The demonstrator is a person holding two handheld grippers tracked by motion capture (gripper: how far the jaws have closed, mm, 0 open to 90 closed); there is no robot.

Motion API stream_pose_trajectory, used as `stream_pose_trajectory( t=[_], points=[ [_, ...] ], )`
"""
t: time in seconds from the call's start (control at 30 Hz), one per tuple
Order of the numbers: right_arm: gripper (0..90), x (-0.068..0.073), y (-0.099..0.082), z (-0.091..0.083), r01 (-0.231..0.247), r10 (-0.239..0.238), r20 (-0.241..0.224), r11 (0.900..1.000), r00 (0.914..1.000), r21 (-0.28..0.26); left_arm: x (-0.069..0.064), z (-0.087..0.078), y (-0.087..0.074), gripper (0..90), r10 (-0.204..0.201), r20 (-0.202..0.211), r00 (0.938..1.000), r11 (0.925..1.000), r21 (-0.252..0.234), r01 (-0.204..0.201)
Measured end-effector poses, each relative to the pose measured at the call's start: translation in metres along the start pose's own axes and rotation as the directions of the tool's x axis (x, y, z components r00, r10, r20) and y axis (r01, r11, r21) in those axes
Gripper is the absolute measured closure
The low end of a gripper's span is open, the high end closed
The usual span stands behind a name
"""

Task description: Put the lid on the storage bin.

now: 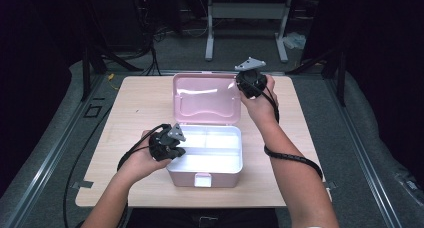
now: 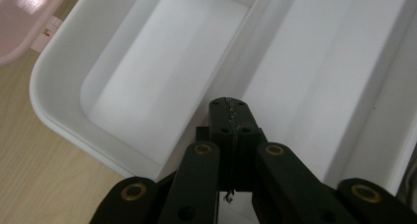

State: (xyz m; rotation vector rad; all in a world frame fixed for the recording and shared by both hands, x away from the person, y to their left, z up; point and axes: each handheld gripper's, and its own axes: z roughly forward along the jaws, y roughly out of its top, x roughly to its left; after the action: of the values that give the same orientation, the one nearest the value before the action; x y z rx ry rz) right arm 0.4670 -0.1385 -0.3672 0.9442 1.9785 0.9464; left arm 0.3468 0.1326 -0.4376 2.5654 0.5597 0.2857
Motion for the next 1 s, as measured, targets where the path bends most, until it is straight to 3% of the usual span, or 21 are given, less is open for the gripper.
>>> stream_pose_trajectory(
  t=[0.13,0.27,0.47,0.6,0.7,0.77,1.0],
  points=[
    [85.8,0.008,-0.002,-0.019,0.058,-0.055,0.041,0.9965,0.9976,-0.061,0.0,0.0,0.0,90.0,-0.004,0.001,1.0,1.0,0.002,0.004],
    [86.0,0.021,-0.009,-0.04,0.119,-0.106,0.102,0.9841,0.9891,-0.132,-0.002,0.0,0.002,90.0,-0.001,-0.011,0.9999,0.9999,0.01,0.001],
    [86.3,0.047,-0.026,-0.083,0.209,-0.168,0.181,0.9482,0.9691,-0.24,-0.006,0.0,0.002,90.0,-0.002,-0.036,0.9993,0.9999,0.01,0.002],
    [86.1,0.065,-0.045,-0.106,0.288,-0.225,0.239,0.917,0.9446,-0.276,-0.011,0.0,0.002,90.0,0.014,-0.074,0.9972,0.9999,0.01,-0.013],
    [85.8,0.073,-0.053,-0.116,0.32,-0.249,0.259,0.9031,0.9333,-0.286,-0.015,0.001,0.003,90.0,0.027,-0.102,0.9944,0.9995,0.02,-0.025],
    [85.6,0.076,-0.056,-0.119,0.326,-0.254,0.261,0.8995,0.9314,-0.29,-0.015,0.0,0.005,90.0,0.031,-0.096,0.9949,0.9991,0.03,-0.028],
    [85.0,0.076,-0.061,-0.128,0.314,-0.256,0.219,0.902,0.9415,-0.296,-0.004,-0.03,0.005,90.0,-0.041,-0.056,0.9976,0.9968,-0.071,0.037]
  ],
)
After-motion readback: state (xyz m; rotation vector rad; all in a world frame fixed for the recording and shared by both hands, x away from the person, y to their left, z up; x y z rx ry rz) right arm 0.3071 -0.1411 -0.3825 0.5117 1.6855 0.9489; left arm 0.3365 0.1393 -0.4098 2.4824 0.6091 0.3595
